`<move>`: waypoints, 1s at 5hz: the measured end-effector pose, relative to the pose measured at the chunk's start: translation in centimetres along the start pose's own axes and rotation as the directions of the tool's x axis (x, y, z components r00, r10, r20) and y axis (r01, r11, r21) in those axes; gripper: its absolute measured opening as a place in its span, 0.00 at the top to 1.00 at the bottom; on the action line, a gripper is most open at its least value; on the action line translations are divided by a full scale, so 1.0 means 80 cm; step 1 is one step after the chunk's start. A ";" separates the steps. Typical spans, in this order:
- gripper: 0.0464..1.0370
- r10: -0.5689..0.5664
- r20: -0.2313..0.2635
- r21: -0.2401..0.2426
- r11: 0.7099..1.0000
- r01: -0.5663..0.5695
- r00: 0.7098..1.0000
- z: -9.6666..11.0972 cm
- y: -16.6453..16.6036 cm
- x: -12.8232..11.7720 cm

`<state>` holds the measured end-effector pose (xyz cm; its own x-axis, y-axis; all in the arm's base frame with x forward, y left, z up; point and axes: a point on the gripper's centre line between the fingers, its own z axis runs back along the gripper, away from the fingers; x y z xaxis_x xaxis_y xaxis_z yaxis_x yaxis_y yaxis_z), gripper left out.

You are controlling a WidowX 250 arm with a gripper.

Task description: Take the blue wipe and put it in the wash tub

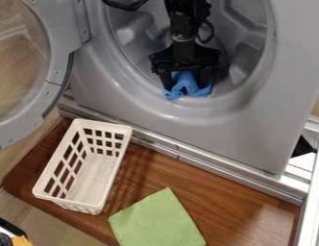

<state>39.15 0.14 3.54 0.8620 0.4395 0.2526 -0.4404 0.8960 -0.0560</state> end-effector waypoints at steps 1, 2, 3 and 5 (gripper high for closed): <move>0.04 -0.006 -0.012 0.002 1.000 0.006 1.000 0.002 0.001 -0.001; 0.04 -0.007 -0.021 0.008 1.000 0.007 1.000 0.009 0.012 0.002; 0.04 -0.005 -0.013 0.019 1.000 0.005 1.000 0.034 0.019 0.008; 0.04 0.014 -0.008 0.015 1.000 -0.013 1.000 0.071 0.031 0.001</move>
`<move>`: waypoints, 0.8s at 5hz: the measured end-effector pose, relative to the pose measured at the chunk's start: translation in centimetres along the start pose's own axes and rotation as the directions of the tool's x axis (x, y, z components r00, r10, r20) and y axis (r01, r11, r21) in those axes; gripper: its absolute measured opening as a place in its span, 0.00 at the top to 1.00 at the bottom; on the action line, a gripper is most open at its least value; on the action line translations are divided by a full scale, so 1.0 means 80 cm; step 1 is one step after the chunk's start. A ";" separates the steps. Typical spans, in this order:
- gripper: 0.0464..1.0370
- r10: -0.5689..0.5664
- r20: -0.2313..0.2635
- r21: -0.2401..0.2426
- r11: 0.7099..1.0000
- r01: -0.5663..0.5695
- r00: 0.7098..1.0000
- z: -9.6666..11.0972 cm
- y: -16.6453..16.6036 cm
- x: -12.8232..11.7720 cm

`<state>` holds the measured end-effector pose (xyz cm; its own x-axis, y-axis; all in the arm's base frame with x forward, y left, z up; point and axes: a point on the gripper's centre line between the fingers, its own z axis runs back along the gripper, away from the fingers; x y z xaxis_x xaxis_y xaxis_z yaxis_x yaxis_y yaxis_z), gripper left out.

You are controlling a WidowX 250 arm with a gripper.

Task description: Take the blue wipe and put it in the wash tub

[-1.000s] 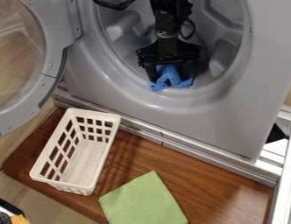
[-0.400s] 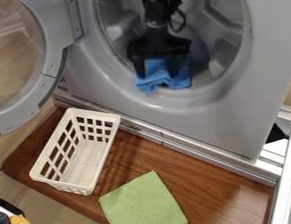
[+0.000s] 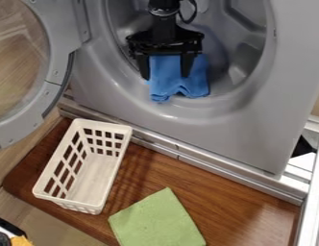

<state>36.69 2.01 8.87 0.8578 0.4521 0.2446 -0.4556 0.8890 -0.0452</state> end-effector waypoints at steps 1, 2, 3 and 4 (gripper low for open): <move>0.04 0.016 0.022 0.020 1.000 -0.017 1.000 0.028 0.018 -0.021; 0.04 -0.015 -0.018 0.064 0.998 0.016 1.000 0.015 0.040 -0.070; 0.04 -0.028 -0.056 0.086 0.996 0.032 0.998 0.004 0.052 -0.095; 0.04 -0.004 -0.078 0.115 0.993 0.013 0.997 -0.002 0.065 -0.117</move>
